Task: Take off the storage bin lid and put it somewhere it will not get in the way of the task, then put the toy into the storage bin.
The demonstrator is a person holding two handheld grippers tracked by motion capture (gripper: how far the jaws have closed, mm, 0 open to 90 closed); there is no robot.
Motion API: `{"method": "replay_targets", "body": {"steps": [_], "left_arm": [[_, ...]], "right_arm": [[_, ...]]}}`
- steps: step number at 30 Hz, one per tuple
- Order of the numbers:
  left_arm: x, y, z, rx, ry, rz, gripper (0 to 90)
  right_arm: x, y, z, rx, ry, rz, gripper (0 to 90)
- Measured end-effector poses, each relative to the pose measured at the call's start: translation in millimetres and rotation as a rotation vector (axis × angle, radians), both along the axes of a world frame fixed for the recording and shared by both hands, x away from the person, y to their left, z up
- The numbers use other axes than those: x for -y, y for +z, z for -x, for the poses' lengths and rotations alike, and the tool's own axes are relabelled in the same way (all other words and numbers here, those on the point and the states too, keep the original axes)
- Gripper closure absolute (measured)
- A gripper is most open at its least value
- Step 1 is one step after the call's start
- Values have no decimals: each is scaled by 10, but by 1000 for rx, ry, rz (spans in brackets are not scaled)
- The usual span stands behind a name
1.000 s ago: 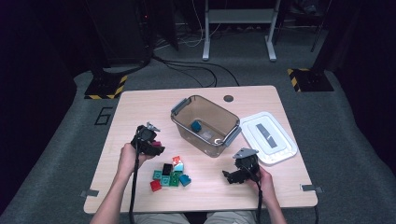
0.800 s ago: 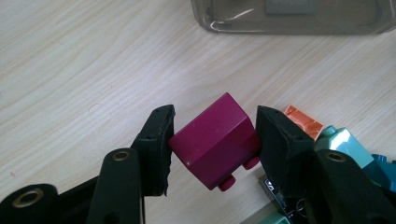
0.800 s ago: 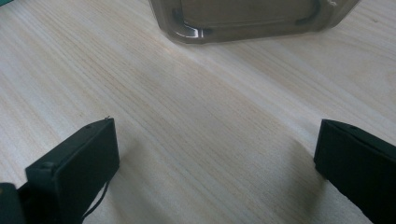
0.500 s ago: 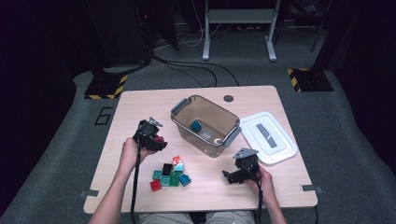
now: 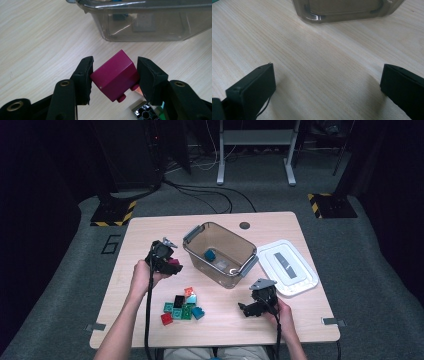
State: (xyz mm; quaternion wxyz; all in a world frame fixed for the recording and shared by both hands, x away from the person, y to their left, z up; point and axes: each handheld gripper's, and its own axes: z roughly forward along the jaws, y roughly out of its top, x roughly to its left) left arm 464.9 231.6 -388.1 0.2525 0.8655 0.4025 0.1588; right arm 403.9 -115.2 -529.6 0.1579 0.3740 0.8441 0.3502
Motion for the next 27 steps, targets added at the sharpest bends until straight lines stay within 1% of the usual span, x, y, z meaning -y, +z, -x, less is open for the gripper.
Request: {"method": "replay_targets", "body": {"steps": [4,7,10,13,16,17,21,23,27], "left_arm": [[29,57,-19,3,1,0,487],[45,100,-30,6,-7,8,487],[63,148,-48,9,-15,5,487],[83,208,-58,26,-18,3,487],[94,287,-72,38,-22,11,487],[105,321,-80,40,-24,5,487],[152,420,-116,57,-30,4,487],[183,449,-138,61,-32,6,487],[274,495,-199,66,-45,-11,487]], "right_arm": [[-1,0,1,-1,-1,0,0],[-1,0,1,-1,-1,0,0],[-1,0,0,0,-1,0,0],[-1,0,1,0,-1,0,0],[0,0,1,-1,0,0,0],[1,0,-1,1,1,1,0],[0,0,1,-1,-1,0,0],[1,0,-1,1,2,0,0],[-1,0,1,-2,0,-2,0]]}}
